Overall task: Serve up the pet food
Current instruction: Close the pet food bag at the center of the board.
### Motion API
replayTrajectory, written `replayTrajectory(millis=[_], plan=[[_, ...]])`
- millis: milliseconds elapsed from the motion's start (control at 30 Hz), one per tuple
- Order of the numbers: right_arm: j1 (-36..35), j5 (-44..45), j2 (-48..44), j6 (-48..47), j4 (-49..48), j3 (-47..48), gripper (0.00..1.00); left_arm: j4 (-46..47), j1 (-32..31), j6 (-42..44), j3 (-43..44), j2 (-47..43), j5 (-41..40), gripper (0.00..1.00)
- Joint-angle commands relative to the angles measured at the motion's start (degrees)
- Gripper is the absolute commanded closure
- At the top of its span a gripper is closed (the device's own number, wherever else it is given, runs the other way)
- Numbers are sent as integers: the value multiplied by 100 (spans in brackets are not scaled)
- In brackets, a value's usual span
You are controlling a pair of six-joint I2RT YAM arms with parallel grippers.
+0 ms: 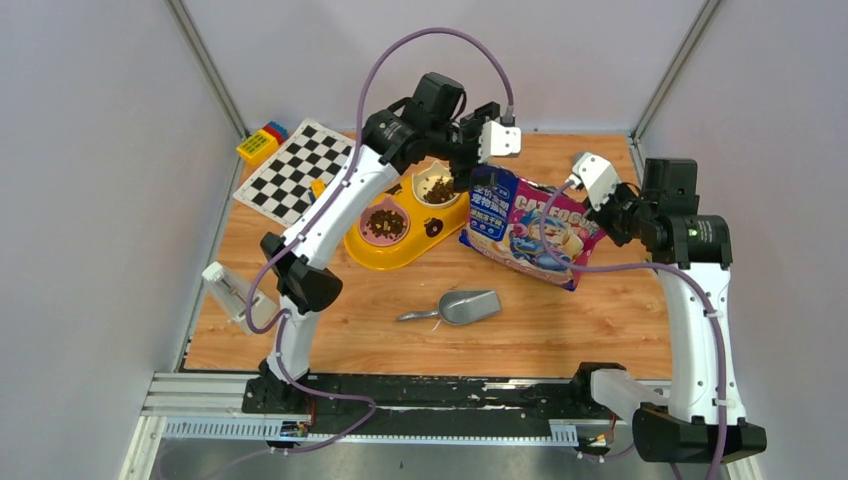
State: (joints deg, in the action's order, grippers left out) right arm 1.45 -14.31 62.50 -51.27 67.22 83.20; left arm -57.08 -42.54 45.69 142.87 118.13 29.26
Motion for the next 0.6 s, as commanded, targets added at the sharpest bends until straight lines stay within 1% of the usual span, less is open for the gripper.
replayTrajectory(millis=[0,67,133,167,233,300,400,500,567], plan=[[-46,-162,-553,108,-539,-6,100,-19,27,170,239,138,199,1],[-51,-154,-615,128,-535,-84,100,-163,27,233,258,137,346,3],[-69,-164,-660,157,-535,-114,100,-315,15,327,247,116,435,8],[-94,-189,-688,171,-525,-123,100,-362,12,401,240,110,451,14],[-123,-216,-739,206,-510,-152,100,-588,-6,508,234,103,536,21],[-124,-204,-779,221,-513,-191,100,-795,-19,638,241,93,602,26],[-119,-189,-822,248,-511,-229,100,-1115,-82,876,250,74,672,28],[-301,-178,-852,255,-506,-234,100,-1401,-151,1114,244,73,634,30],[-324,-189,-871,272,-492,-234,100,-1452,-191,1166,234,97,535,34]])
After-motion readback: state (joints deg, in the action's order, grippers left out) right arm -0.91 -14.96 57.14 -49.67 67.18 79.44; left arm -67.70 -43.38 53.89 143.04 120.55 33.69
